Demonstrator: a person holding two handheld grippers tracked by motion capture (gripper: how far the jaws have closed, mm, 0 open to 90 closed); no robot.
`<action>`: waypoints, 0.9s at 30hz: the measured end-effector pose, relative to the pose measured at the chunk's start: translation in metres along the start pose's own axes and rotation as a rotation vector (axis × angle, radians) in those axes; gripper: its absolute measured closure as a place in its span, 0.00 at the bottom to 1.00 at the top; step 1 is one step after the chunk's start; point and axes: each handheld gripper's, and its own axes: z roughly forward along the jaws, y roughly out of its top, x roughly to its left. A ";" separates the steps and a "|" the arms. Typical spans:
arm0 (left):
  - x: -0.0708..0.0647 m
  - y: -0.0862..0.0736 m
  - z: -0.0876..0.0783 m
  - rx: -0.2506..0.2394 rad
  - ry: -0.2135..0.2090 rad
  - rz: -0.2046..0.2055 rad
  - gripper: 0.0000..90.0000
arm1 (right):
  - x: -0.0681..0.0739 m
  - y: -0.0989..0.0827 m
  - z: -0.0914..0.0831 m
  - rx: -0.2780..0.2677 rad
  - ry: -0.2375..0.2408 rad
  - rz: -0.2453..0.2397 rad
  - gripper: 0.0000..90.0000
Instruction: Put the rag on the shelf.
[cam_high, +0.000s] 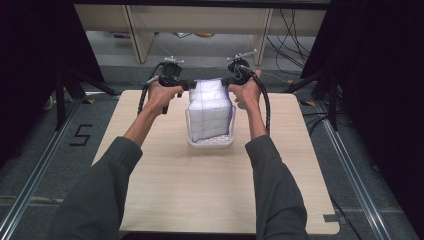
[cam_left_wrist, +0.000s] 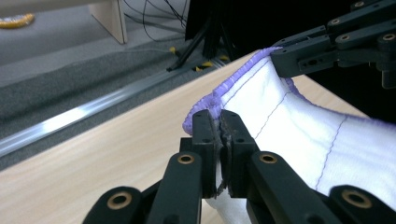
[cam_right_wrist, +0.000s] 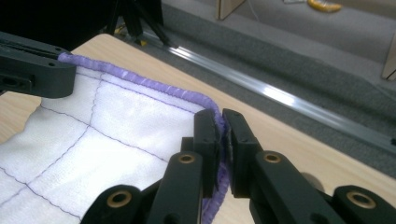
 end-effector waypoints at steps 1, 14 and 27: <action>0.000 -0.003 0.002 0.015 0.001 0.003 0.94 | -0.001 -0.002 0.003 -0.001 0.002 0.004 0.93; 0.007 -0.023 0.006 0.096 -0.023 -0.054 0.68 | -0.004 -0.015 0.013 0.076 -0.010 0.032 0.79; 0.016 -0.026 -0.024 0.071 -0.009 -0.082 0.56 | -0.003 -0.017 -0.006 0.033 -0.006 0.033 0.71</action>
